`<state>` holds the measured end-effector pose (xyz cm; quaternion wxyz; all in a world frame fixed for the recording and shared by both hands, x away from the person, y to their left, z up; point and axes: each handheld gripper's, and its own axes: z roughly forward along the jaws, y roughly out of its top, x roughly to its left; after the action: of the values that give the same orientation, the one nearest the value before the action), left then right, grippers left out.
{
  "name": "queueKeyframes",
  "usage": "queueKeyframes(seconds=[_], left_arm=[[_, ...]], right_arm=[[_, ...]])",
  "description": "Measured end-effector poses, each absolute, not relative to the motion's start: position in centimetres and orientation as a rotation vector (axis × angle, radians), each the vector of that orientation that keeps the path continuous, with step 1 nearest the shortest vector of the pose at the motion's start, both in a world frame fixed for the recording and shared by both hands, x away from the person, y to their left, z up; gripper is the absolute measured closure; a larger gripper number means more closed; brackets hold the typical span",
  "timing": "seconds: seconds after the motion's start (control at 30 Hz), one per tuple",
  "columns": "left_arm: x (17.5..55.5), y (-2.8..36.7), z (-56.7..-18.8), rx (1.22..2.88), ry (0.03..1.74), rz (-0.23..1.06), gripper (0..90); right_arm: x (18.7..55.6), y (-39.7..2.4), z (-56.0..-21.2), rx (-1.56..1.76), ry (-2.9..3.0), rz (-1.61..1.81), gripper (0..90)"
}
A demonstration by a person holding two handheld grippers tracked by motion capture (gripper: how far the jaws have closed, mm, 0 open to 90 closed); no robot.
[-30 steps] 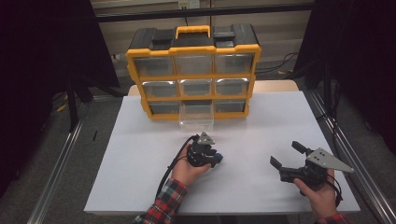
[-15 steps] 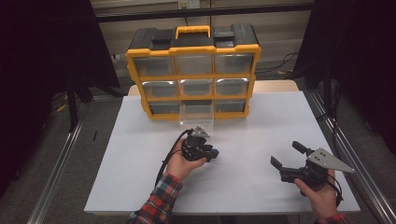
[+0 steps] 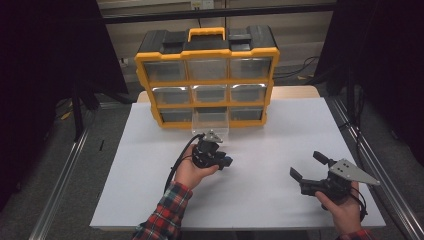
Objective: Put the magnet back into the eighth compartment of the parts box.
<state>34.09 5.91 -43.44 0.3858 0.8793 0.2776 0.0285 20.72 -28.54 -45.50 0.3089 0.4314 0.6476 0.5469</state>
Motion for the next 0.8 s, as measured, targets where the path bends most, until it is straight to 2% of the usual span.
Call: queueKeyframes(seconds=[0.8], left_arm=[[35.1, 6.4, -41.3, 2.243, 0.708, 0.059, 62.1]], right_arm=[[20.8, -28.5, -45.5, 1.143, 1.711, 1.452, 1.2]])
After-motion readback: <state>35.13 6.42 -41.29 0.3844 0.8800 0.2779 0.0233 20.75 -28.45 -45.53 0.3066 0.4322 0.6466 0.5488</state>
